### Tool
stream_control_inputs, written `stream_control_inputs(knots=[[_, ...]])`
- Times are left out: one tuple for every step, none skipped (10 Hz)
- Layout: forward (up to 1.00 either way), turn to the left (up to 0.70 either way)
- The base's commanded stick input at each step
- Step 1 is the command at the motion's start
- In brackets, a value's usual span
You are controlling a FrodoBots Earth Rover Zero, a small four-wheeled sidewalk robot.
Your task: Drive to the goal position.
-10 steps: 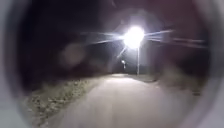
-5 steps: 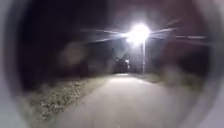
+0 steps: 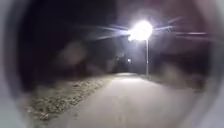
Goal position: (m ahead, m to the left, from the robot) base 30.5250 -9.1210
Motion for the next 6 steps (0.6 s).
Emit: stream_control_inputs(knots=[[1.00, -0.04], [1.00, -0.13], [1.00, -0.24], [1.00, -0.05], [1.00, -0.12], [1.00, -0.13]])
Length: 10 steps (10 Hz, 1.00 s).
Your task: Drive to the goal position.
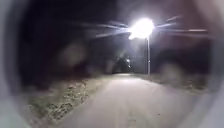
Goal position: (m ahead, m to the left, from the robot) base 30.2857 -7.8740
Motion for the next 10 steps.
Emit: stream_control_inputs(knots=[[1.00, -0.11], [1.00, 0.00], [1.00, 0.00], [1.00, 0.00], [1.00, 0.00], [1.00, 0.00], [1.00, -0.01], [1.00, -0.03], [1.00, -0.06], [1.00, -0.12]])
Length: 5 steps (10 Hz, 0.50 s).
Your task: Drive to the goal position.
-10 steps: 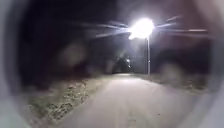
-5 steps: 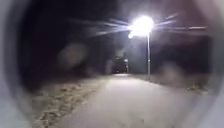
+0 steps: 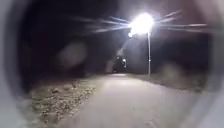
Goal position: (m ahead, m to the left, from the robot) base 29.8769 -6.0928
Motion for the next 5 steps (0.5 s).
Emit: stream_control_inputs(knots=[[1.00, -0.13], [1.00, -0.03], [1.00, -0.01], [1.00, 0.00], [1.00, 0.00]])
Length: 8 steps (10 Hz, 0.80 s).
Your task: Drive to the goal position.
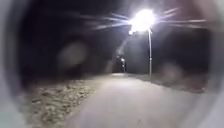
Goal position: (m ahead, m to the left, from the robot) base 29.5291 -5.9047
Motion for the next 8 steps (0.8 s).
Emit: stream_control_inputs(knots=[[1.00, 0.00], [1.00, 0.00], [1.00, 0.00], [1.00, 0.00], [1.00, 0.01], [1.00, 0.06], [1.00, 0.07], [1.00, 0.03]])
